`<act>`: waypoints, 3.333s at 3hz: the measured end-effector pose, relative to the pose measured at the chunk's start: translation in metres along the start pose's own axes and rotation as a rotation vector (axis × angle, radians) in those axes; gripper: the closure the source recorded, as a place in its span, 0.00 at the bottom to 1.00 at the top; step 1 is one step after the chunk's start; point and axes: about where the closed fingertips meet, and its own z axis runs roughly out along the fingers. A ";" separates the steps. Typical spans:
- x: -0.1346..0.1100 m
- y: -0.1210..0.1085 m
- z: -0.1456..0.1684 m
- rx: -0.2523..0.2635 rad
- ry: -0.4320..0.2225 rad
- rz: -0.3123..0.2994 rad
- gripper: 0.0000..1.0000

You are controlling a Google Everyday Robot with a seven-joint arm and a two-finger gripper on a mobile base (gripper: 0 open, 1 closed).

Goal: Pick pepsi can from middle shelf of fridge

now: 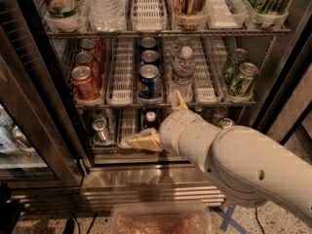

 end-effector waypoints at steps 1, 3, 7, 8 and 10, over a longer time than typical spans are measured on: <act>0.001 -0.013 0.011 0.060 -0.003 -0.012 0.00; 0.006 -0.032 0.031 0.171 -0.030 -0.015 0.20; 0.000 -0.048 0.059 0.372 -0.231 0.030 0.25; -0.004 -0.056 0.059 0.415 -0.267 0.032 0.32; 0.000 -0.067 0.064 0.473 -0.282 0.052 0.41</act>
Offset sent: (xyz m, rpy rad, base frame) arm 0.0511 -0.0113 -0.0117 -0.0184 -0.1205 -0.1563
